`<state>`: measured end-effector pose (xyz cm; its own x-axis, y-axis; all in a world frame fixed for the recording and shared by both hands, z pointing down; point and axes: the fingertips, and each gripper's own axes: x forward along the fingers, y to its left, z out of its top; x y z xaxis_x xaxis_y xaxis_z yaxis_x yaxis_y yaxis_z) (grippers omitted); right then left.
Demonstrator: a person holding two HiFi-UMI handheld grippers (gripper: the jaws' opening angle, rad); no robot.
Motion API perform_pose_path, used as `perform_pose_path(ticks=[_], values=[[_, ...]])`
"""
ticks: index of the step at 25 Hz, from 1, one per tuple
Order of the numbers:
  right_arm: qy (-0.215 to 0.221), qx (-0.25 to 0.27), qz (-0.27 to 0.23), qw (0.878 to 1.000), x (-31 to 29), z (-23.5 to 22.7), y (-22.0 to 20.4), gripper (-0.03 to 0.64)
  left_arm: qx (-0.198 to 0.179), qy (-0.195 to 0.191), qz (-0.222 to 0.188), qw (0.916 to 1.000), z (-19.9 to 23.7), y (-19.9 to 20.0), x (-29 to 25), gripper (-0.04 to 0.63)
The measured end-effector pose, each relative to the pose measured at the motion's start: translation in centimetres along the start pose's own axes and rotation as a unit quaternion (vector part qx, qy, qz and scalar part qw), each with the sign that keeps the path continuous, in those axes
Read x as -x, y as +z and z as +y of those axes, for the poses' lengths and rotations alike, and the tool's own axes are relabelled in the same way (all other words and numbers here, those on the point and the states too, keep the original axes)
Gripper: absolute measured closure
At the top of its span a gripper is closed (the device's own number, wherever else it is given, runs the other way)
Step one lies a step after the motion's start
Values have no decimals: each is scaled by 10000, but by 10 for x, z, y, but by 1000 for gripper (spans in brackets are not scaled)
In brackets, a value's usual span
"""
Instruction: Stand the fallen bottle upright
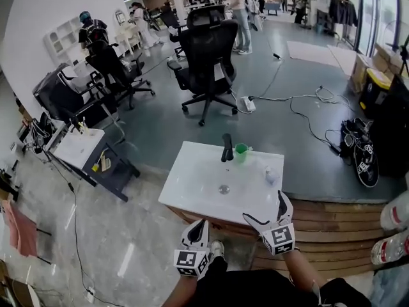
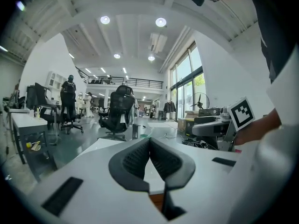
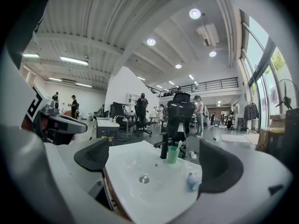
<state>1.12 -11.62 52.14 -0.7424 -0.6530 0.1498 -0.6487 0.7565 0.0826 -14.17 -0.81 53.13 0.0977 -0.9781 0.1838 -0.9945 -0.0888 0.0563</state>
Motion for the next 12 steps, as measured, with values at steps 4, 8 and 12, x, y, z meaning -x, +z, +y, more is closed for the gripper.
perform_pose_path(ticks=[4, 8, 12], values=[[-209, -140, 116, 9996, -35, -13, 3, 18, -140, -357, 18, 9993, 23, 12, -41, 578], [-302, -121, 342, 9989, -70, -18, 5, 18, -150, -703, 93, 9974, 50, 23, -81, 578], [-488, -241, 480, 9974, -105, -29, 2, 19, -258, -1063, 140, 9939, 74, 30, -120, 578]])
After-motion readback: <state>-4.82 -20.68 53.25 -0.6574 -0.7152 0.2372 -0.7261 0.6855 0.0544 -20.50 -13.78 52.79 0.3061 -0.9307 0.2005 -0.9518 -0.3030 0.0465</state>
